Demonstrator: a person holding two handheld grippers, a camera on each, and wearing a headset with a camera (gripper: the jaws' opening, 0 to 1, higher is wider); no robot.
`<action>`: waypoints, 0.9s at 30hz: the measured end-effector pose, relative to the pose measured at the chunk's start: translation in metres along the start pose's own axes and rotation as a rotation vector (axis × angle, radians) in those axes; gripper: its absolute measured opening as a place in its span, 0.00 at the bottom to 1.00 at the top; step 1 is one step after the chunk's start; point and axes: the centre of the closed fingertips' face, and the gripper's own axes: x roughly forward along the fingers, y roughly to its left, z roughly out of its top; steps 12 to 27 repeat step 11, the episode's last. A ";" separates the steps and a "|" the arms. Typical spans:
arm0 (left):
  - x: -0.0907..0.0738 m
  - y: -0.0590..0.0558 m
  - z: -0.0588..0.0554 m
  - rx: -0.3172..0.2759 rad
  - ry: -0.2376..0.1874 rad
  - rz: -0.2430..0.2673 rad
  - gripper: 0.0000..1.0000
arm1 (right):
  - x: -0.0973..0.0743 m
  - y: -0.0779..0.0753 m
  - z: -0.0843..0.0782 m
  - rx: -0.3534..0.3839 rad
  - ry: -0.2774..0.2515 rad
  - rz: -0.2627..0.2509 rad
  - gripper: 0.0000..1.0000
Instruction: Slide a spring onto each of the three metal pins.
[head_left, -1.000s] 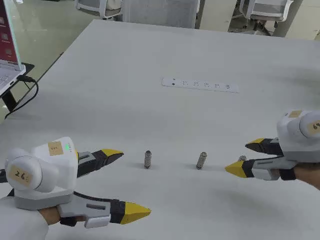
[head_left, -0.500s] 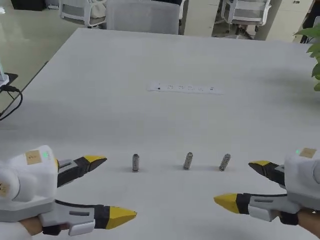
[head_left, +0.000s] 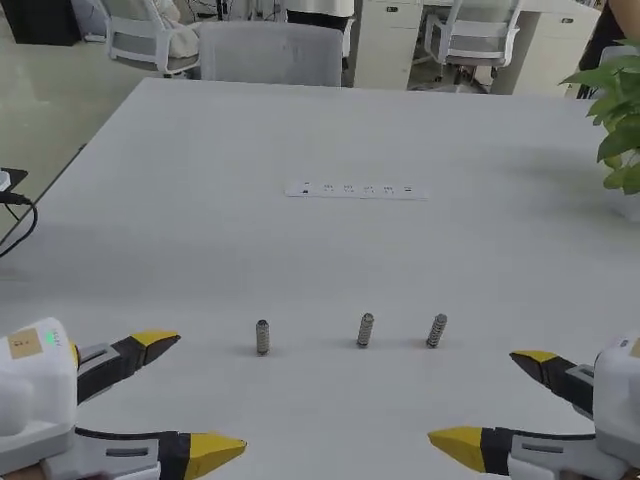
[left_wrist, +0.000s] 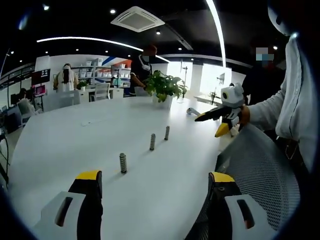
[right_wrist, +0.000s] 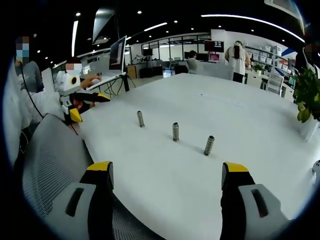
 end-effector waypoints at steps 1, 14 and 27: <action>-0.001 0.000 0.000 -0.002 -0.004 0.003 0.85 | -0.001 0.000 -0.001 0.002 -0.001 -0.004 0.90; -0.004 -0.003 -0.001 -0.005 -0.008 0.012 0.85 | -0.008 0.001 -0.006 0.002 0.000 -0.013 0.89; -0.004 -0.003 -0.001 -0.005 -0.008 0.012 0.85 | -0.008 0.001 -0.006 0.002 0.000 -0.013 0.89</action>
